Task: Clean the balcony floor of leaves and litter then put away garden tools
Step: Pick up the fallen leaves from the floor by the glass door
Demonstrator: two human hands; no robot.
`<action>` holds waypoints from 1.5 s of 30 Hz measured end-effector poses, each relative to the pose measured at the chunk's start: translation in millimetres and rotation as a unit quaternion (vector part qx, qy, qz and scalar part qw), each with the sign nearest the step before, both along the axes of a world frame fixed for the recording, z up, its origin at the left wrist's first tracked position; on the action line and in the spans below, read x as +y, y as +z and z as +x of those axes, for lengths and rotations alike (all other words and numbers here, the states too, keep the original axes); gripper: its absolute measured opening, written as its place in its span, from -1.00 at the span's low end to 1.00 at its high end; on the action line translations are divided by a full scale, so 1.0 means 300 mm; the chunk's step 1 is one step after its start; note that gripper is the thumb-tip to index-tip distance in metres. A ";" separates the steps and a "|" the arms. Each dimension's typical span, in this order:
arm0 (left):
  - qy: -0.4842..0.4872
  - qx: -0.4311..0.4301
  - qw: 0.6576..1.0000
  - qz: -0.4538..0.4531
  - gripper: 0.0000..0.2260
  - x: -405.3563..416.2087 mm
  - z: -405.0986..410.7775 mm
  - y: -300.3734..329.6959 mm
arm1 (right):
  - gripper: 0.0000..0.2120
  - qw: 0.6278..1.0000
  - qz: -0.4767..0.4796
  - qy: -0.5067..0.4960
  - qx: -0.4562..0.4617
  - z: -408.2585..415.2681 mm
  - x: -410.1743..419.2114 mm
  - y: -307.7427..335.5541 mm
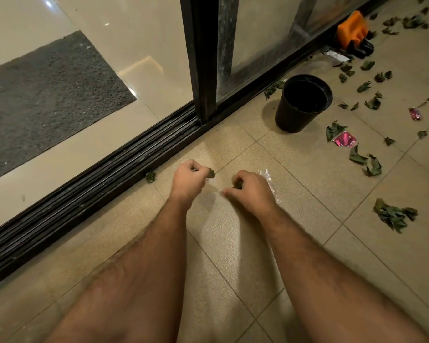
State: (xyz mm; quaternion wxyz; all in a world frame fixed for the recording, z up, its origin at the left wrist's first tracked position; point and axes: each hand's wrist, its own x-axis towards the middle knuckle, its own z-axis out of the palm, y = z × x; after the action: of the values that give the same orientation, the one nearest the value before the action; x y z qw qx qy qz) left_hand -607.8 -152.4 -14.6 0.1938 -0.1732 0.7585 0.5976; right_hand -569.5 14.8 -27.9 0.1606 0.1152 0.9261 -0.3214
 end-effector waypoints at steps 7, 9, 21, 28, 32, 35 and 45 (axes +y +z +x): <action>0.112 -0.062 0.974 0.185 -0.79 -0.155 -0.017 -0.004 | -0.80 0.994 -0.090 -0.054 0.029 -0.048 -0.037 0.010; 0.155 -0.061 0.969 0.185 -0.74 -0.181 -0.020 0.006 | -0.83 0.980 -0.170 -0.100 0.029 -0.086 -0.059 0.033; 0.264 -0.025 0.957 -0.118 -0.68 -0.314 0.067 -0.062 | -0.78 0.997 -0.010 0.074 0.027 -0.164 -0.314 -0.016; 0.288 -0.080 0.912 -0.282 -0.60 -0.244 0.017 -0.048 | -0.83 0.983 -0.183 -0.017 0.012 -0.175 -0.279 -0.008; 0.329 -0.103 0.899 -0.271 -0.56 -0.197 -0.023 -0.042 | -0.89 0.947 -0.301 -0.112 -0.029 -0.195 -0.256 -0.003; 0.347 -0.106 0.893 -0.266 -0.62 -0.191 -0.025 -0.035 | -0.84 0.929 -0.338 -0.141 -0.059 -0.204 -0.254 -0.003; 0.261 -0.001 0.935 -0.241 -0.91 -0.132 0.021 -0.029 | -0.90 0.895 -0.385 -0.225 -0.029 -0.205 -0.212 0.003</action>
State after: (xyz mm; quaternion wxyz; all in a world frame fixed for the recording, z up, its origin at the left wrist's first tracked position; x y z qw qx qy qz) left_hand -601.3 -192.1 -23.2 -0.0158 -0.4068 0.8079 0.4261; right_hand -631.0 -48.8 -27.0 0.1428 0.2594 0.6741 -0.6766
